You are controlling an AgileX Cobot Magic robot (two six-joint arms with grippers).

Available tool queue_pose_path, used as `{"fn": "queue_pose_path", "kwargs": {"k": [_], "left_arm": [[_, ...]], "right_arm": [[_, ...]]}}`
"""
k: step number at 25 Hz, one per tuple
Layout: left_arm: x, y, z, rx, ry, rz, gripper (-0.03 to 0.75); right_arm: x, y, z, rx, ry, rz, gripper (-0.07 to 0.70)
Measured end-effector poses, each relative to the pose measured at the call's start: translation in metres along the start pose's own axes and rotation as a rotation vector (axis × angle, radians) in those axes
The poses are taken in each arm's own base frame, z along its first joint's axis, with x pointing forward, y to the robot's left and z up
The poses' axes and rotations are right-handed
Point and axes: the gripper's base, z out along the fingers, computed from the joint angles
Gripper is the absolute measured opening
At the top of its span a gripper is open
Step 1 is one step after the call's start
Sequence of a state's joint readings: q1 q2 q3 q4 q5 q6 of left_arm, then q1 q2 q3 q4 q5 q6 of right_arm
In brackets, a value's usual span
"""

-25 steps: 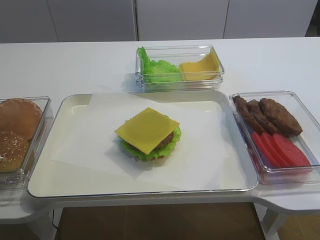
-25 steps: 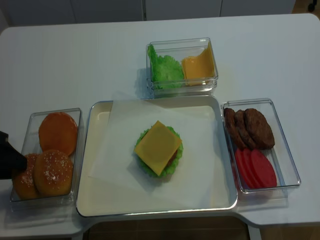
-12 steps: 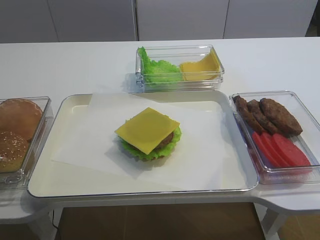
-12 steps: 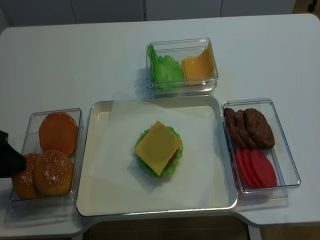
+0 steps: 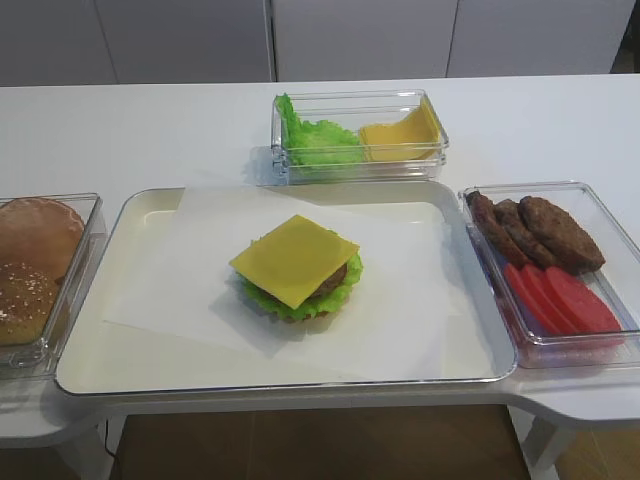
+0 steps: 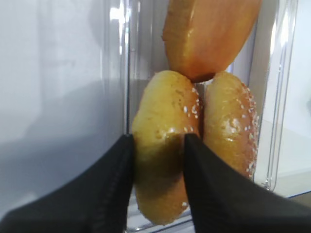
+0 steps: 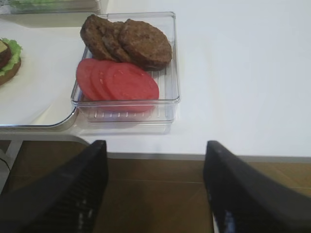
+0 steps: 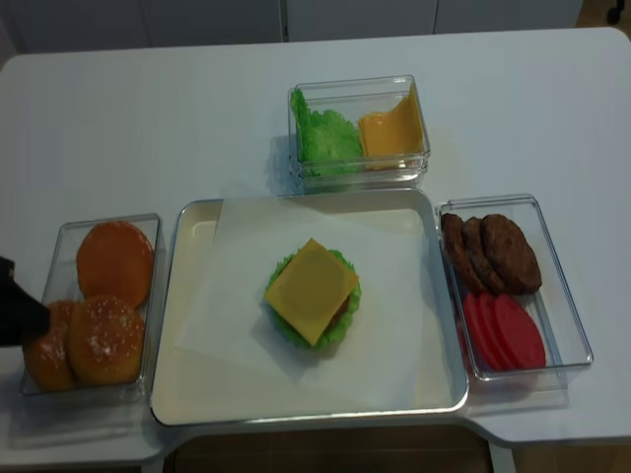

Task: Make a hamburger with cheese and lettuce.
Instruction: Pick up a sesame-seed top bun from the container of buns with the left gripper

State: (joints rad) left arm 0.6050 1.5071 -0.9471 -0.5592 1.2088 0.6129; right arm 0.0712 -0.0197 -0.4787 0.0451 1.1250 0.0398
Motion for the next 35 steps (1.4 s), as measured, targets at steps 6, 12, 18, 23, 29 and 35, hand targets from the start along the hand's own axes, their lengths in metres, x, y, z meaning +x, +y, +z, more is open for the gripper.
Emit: {"fn": "queue_pose_path", "kwargs": {"k": [6, 12, 18, 23, 29, 35], "left_arm": [[0.0007, -0.0016, -0.0021, -0.003, -0.008, 0.005, 0.226], [0.0006, -0.0019, -0.0021, 0.000, -0.009, 0.009, 0.186], [0.0002, -0.0028, -0.0021, 0.010, -0.013, 0.012, 0.167], [-0.0003, -0.0046, -0.0029, 0.022, -0.024, 0.013, 0.118], [0.0000, -0.0058, -0.0040, 0.024, -0.029, 0.017, 0.112], [0.0020, -0.0099, -0.0093, 0.016, -0.050, 0.042, 0.099]], "right_arm": [[0.0000, 0.0000, 0.0000, 0.000, 0.000, 0.000, 0.468], [0.0000, 0.0000, 0.0000, 0.000, 0.000, 0.000, 0.468], [0.0000, 0.0000, 0.0000, 0.000, 0.000, 0.000, 0.468], [0.0000, 0.0000, 0.0000, 0.000, 0.000, 0.000, 0.468], [0.0000, 0.0000, 0.0000, 0.000, 0.000, 0.000, 0.468], [0.0000, 0.0000, 0.0000, 0.000, 0.000, 0.000, 0.468]]}}
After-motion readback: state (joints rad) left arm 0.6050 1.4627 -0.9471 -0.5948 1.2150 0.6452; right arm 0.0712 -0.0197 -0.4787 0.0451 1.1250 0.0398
